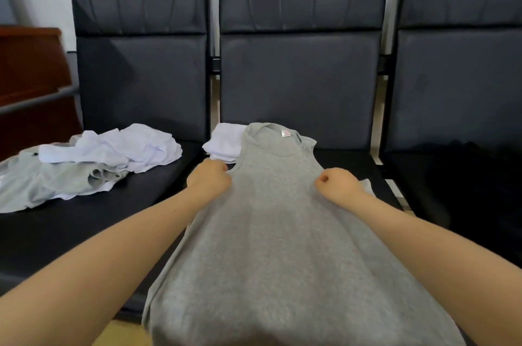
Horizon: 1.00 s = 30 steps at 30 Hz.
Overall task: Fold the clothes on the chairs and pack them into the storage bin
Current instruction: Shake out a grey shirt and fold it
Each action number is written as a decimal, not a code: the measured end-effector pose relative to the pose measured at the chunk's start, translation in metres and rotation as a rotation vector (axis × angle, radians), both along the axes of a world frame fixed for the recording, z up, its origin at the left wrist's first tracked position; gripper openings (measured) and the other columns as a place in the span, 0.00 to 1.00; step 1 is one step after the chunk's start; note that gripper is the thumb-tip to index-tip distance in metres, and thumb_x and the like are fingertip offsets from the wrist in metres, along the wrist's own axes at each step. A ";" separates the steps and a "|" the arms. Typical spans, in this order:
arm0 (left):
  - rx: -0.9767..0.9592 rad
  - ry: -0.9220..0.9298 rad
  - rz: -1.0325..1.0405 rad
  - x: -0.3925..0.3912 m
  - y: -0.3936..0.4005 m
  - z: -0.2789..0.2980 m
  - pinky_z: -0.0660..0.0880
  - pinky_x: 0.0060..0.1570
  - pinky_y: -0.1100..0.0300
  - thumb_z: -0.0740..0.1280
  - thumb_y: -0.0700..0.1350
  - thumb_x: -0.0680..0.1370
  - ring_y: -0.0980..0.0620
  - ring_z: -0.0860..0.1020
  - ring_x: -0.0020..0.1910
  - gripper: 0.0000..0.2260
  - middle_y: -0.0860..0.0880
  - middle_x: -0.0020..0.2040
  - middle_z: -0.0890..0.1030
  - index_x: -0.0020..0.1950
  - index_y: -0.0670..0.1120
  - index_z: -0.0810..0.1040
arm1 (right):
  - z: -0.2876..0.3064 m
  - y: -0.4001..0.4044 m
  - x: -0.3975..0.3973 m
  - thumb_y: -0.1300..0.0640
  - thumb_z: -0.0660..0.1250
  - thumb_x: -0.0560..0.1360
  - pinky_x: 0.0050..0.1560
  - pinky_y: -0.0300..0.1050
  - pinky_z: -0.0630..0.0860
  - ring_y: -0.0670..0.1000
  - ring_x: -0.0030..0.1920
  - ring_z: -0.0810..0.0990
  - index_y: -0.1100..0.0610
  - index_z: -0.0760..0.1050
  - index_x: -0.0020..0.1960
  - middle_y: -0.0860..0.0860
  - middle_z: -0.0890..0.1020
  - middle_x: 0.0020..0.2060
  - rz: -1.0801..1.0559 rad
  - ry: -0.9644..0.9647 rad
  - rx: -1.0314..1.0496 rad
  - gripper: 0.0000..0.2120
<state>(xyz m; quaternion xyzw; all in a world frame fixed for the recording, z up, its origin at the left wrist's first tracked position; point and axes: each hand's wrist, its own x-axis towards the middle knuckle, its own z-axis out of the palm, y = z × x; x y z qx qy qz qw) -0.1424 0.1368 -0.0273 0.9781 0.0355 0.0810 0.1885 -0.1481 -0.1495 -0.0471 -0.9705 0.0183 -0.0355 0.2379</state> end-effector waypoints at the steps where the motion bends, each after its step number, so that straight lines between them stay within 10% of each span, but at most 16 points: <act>1: -0.085 -0.053 -0.007 0.011 -0.005 0.007 0.73 0.42 0.55 0.61 0.43 0.75 0.42 0.78 0.52 0.08 0.45 0.48 0.79 0.47 0.44 0.80 | 0.002 0.001 0.009 0.56 0.61 0.76 0.34 0.45 0.65 0.51 0.35 0.70 0.57 0.67 0.33 0.52 0.71 0.31 -0.031 -0.009 0.067 0.13; 6: -0.360 -0.139 0.077 0.075 -0.026 0.028 0.67 0.47 0.61 0.60 0.47 0.80 0.49 0.77 0.49 0.16 0.47 0.60 0.78 0.65 0.46 0.76 | 0.011 -0.002 0.070 0.58 0.62 0.75 0.32 0.45 0.60 0.51 0.30 0.63 0.56 0.62 0.28 0.53 0.65 0.27 -0.159 -0.115 0.242 0.18; 11: -0.415 -0.071 0.087 0.144 -0.037 0.018 0.70 0.48 0.57 0.59 0.57 0.74 0.48 0.75 0.41 0.17 0.48 0.41 0.79 0.37 0.44 0.75 | 0.002 -0.004 0.137 0.50 0.63 0.76 0.29 0.42 0.63 0.52 0.29 0.68 0.56 0.65 0.29 0.51 0.68 0.26 -0.286 -0.051 0.249 0.20; 16: -0.501 0.120 0.094 0.186 -0.056 0.013 0.72 0.46 0.57 0.66 0.52 0.75 0.46 0.77 0.46 0.13 0.48 0.41 0.78 0.51 0.42 0.77 | -0.017 0.010 0.180 0.39 0.61 0.72 0.41 0.45 0.69 0.56 0.45 0.77 0.54 0.72 0.38 0.52 0.78 0.40 -0.325 -0.014 0.115 0.18; 24: -1.240 0.038 0.163 0.193 -0.063 0.030 0.73 0.62 0.50 0.64 0.47 0.77 0.45 0.77 0.56 0.06 0.47 0.49 0.78 0.47 0.45 0.74 | 0.007 0.010 0.180 0.58 0.66 0.74 0.49 0.49 0.74 0.53 0.44 0.74 0.55 0.75 0.41 0.52 0.76 0.40 -0.441 -0.132 1.239 0.04; 30: -1.643 0.115 0.025 0.152 -0.052 0.056 0.76 0.59 0.49 0.72 0.52 0.73 0.46 0.81 0.54 0.19 0.45 0.56 0.82 0.60 0.45 0.78 | 0.048 -0.002 0.135 0.60 0.72 0.72 0.61 0.52 0.76 0.54 0.55 0.79 0.57 0.78 0.50 0.53 0.81 0.53 -0.359 -0.090 1.517 0.07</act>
